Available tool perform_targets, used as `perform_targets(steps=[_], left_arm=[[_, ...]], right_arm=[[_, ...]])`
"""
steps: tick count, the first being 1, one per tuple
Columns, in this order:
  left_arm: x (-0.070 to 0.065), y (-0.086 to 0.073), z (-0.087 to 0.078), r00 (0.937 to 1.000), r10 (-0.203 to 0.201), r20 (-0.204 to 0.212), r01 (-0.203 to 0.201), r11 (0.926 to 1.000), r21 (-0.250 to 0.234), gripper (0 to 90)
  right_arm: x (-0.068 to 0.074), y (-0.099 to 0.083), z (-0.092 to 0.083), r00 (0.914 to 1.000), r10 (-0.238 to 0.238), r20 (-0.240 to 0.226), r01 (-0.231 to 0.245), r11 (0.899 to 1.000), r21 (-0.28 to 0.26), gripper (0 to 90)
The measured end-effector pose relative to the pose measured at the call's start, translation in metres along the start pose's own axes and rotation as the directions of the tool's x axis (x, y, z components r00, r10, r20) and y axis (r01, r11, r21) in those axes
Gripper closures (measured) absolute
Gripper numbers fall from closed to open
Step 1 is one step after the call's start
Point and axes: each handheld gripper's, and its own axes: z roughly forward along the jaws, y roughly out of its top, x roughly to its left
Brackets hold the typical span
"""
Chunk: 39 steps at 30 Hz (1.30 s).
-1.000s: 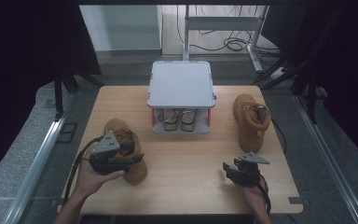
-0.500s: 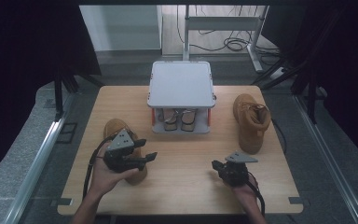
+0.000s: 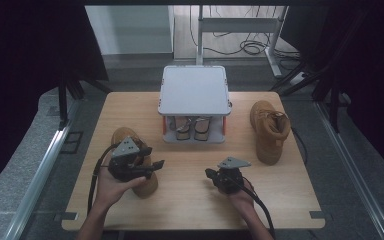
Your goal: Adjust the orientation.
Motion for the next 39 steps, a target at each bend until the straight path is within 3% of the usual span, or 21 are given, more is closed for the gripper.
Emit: perform_targets(steps=[6,9,10,12,17,19,26,33,39], left_arm=[[0.004,0.0,-0.008,0.9996,-0.026,0.015,0.026,0.9992,-0.029,35.8],[0.006,0.0,-0.012,0.9989,-0.048,-0.003,0.047,0.9983,-0.035,34.5],[0.007,0.0,-0.013,0.9986,-0.053,-0.003,0.053,0.9978,-0.039,34.6],[0.007,-0.001,-0.016,0.9985,-0.054,-0.005,0.054,0.9965,-0.064,34.9],[0.005,-0.001,-0.021,0.9989,-0.047,-0.003,0.046,0.9959,-0.077,35.2],[0.003,-0.001,-0.023,0.999,-0.041,-0.02,0.039,0.9951,-0.09,35.8],[0.005,-0.003,-0.027,0.999,-0.041,-0.02,0.039,0.9952,-0.089,35.6],[0.009,-0.005,-0.031,0.9982,-0.06,0.004,0.06,0.9933,-0.099,35.4],[0.011,-0.006,-0.031,0.9973,-0.072,0.015,0.073,0.9925,-0.099,35.2]], right_arm=[[0.017,0.017,0.026,0.9986,-0.03,-0.044,0.03,1.0,0.003,88.0],[0.029,0.027,0.042,0.9955,-0.061,-0.073,0.062,0.998,0.013,88.6],[0.037,0.031,0.054,0.9924,-0.072,-0.1,0.074,0.997,0.016,89.0],[0.041,0.032,0.058,0.9909,-0.073,-0.113,0.076,0.997,0.024,89.0],[0.06,0.038,0.083,0.9786,-0.099,-0.181,0.107,0.994,0.035,89.2],[0.067,0.04,0.091,0.9732,-0.112,-0.201,0.122,0.992,0.037,89.2],[0.089,0.043,0.106,0.9534,-0.171,-0.249,0.185,0.982,0.037,89.3],[0.092,0.043,0.107,0.9602,-0.167,-0.224,0.18,0.983,0.037,89.5],[0.098,0.041,0.108,0.9513,-0.175,-0.254,0.19,0.981,0.033,89.5]])
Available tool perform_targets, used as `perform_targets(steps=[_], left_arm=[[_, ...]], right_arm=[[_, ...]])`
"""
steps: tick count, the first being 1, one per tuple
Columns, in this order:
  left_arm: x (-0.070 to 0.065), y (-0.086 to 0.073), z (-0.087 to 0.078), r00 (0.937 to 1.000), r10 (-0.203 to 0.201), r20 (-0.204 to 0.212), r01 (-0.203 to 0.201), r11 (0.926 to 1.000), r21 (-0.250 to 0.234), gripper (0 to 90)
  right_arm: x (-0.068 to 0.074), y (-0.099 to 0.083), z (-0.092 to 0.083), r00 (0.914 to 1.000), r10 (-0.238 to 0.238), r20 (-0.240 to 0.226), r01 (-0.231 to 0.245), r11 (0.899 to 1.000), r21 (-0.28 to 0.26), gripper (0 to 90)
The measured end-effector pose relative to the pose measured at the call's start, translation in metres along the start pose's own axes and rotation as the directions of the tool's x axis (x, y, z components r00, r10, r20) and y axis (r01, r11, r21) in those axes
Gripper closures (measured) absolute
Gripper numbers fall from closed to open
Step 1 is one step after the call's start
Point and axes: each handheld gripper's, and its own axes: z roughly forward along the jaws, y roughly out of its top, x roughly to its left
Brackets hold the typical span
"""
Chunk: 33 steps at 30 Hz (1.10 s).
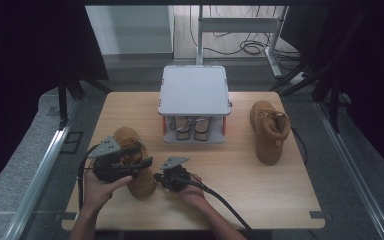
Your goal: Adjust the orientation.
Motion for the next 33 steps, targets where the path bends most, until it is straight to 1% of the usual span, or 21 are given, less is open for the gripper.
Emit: perform_targets(steps=[2,5,10,15,16,17,19,20,25,30,33], left_arm=[[0.0,0.0,0.0,1.0,0.0,0.004,0.0,1.0,-0.001,35.2],[-0.002,0.001,-0.001,1.0,0.003,0.007,-0.003,1.0,-0.003,35.2],[-0.003,0.001,-0.002,0.9999,0.006,0.01,-0.006,1.0,-0.002,35.0],[-0.002,0.002,-0.007,1.0,0.005,0.007,-0.005,0.9999,-0.012,35.0],[-0.002,0.002,-0.008,1.0,0.006,0.006,-0.006,0.9999,-0.013,34.9],[-0.002,0.002,-0.01,1.0,0.003,0.003,-0.003,0.9999,-0.016,34.9],[0.0,0.002,-0.013,1.0,-0.001,-0.002,0.001,0.9998,-0.019,34.9],[0.001,0.002,-0.014,1.0,-0.005,-0.004,0.005,0.9997,-0.022,34.9],[0.004,0.001,-0.021,0.9998,-0.016,-0.013,0.015,0.9992,-0.036,34.9],[0.007,0.0,-0.026,0.9994,-0.024,-0.024,0.023,0.9989,-0.042,34.5],[0.009,0.0,-0.029,0.9992,-0.028,-0.028,0.026,0.9986,-0.045,34.5]], right_arm=[[0.005,0.0,0.002,0.9997,-0.001,-0.023,0.001,1.0,-0.003,89.5],[0.012,0.0,0.005,0.999,-0.006,-0.044,0.006,1.0,-0.003,89.5],[0.024,0.001,0.014,0.995,-0.025,-0.097,0.024,1.0,-0.014,89.5],[0.034,0.004,0.021,0.9916,-0.049,-0.119,0.048,0.999,-0.014,89.5],[0.037,0.005,0.023,0.9903,-0.06,-0.125,0.059,0.998,-0.011,89.5],[0.039,0.006,0.025,0.9898,-0.066,-0.126,0.065,0.998,-0.012,89.5],[0.044,0.008,0.03,0.9869,-0.068,-0.147,0.067,0.998,-0.014,89.5],[0.046,0.01,0.033,0.9855,-0.08,-0.15,0.078,0.997,-0.016,89.5],[0.059,0.017,0.047,0.9791,-0.089,-0.183,0.087,0.996,-0.018,89.4],[0.067,0.024,0.061,0.9732,-0.099,-0.207,0.097,0.995,-0.022,89.5],[0.071,0.027,0.065,0.9726,-0.099,-0.21,0.098,0.995,-0.017,89.5]])
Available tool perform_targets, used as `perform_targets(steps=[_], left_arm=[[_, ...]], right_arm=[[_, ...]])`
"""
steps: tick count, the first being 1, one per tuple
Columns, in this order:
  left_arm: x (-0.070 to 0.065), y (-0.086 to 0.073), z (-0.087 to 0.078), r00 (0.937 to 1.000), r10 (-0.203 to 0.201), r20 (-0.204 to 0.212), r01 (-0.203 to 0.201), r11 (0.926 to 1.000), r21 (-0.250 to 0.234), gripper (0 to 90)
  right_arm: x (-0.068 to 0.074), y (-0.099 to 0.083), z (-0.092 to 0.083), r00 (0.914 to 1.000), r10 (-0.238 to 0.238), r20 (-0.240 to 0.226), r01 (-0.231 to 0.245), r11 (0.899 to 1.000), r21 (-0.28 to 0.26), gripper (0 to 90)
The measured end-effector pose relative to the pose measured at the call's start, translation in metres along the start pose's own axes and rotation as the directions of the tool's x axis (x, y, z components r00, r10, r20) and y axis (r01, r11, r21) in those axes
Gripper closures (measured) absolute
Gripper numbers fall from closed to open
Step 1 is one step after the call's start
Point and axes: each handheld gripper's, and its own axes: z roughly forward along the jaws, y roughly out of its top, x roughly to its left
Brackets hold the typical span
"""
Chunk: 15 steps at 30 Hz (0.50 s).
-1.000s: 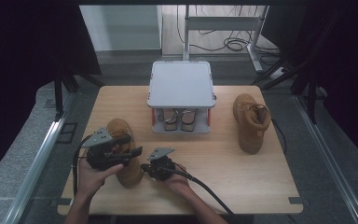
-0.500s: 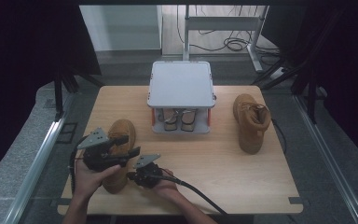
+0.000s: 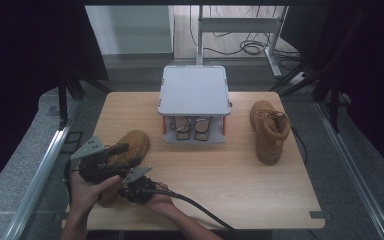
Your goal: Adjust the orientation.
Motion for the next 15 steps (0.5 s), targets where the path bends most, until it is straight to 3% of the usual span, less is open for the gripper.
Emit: perform_targets(steps=[7,9,15], left_arm=[[0.001,0.0,-0.002,1.0,-0.001,-0.005,0.001,1.0,-0.003,34.2],[0.002,-0.001,-0.002,1.0,-0.002,-0.004,0.002,1.0,-0.002,34.1],[0.004,-0.001,-0.004,0.9999,-0.007,-0.01,0.007,0.9999,-0.009,34.0]], right_arm=[[0.003,0.002,0.003,0.9999,-0.001,0.015,0.001,1.0,0.014,89.4],[0.004,0.001,0.001,0.999,-0.014,0.042,0.012,0.999,0.031,89.4],[0.002,-0.008,-0.033,0.9945,-0.042,0.096,0.038,0.998,0.047,89.4]])
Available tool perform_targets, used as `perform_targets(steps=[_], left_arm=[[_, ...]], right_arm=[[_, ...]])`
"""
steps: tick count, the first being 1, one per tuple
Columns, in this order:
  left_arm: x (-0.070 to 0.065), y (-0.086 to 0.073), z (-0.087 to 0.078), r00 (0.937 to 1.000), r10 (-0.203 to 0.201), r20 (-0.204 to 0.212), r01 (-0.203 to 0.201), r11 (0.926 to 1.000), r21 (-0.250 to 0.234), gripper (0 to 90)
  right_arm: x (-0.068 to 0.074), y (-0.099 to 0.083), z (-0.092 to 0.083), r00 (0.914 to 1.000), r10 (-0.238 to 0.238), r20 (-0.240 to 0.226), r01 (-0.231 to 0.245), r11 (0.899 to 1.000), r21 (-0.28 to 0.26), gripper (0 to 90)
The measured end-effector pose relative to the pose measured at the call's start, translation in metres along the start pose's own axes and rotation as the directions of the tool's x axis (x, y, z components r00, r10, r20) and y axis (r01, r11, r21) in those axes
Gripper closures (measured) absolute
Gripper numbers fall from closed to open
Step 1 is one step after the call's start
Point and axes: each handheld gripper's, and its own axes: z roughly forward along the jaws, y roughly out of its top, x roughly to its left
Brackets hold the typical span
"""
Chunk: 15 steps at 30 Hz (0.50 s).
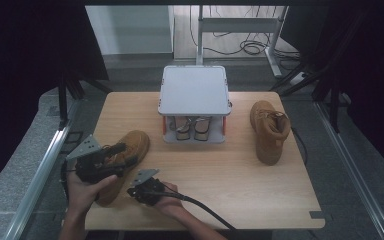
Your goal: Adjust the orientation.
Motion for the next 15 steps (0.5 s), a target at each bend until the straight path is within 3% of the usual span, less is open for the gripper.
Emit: perform_targets(steps=[7,15], left_arm=[[-0.004,-0.001,0.007,1.0,0.006,0.006,-0.006,0.9998,0.021,33.8],[-0.005,-0.005,0.019,1.0,0.002,0.008,-0.003,0.9985,0.054,33.5]], right_arm=[[-0.022,-0.024,-0.063,0.9924,0.051,0.113,-0.048,0.998,-0.026,89.3],[-0.046,-0.054,-0.124,0.969,0.134,0.208,-0.117,0.989,-0.089,89.3]])
